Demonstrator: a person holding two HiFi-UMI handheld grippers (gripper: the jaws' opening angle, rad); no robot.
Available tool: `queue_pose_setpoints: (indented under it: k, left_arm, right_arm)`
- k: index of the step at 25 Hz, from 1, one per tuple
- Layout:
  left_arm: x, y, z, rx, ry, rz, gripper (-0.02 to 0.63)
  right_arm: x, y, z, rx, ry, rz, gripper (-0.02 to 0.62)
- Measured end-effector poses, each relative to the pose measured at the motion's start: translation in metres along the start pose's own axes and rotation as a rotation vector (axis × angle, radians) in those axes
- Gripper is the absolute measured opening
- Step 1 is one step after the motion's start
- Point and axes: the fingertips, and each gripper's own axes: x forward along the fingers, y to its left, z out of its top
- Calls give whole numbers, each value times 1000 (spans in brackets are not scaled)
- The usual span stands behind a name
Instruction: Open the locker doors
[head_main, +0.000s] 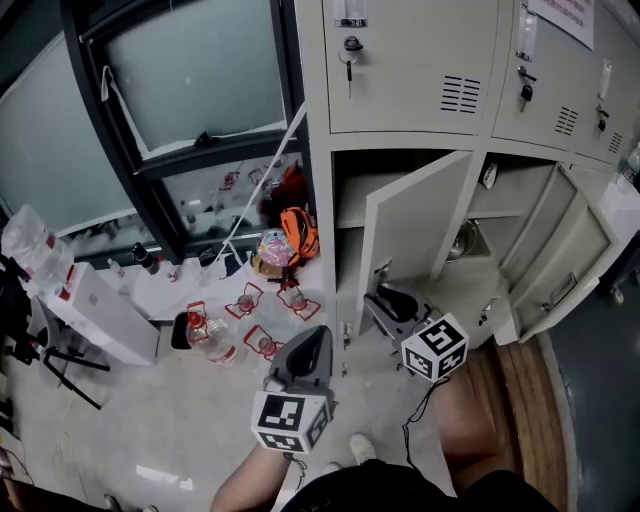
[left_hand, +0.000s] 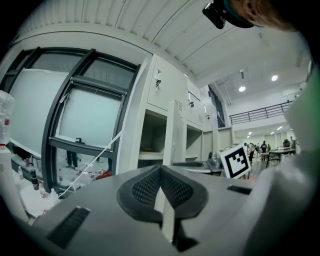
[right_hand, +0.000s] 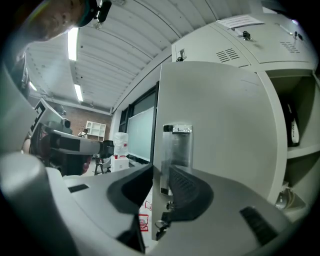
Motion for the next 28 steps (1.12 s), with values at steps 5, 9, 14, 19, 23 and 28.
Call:
queue_pose_setpoints:
  k: [5, 9, 14, 19, 23, 28]
  left_arm:
    - [-8, -5, 0, 4, -4, -25, 2]
    - [-15, -9, 0, 6, -5, -43, 1]
    - [-27, -10, -1, 6, -6, -46, 1]
    - [-41, -6, -3, 0, -7, -35, 2]
    - [-51, -4, -3, -2, -7, -28, 1]
    - [-57, -6, -4, 0, -7, -32, 0]
  right_arm:
    - [-12, 0, -1, -1, 0, -53, 106]
    - [-22, 0, -1, -51, 2, -209, 137]
    - [-20, 2, 2, -147, 28, -457, 262]
    - [-8, -1, 6, -129, 26, -591, 299]
    - [-5, -10, 2, -95, 50, -661, 290]
    - [-14, -13, -4, -72, 69, -667, 242]
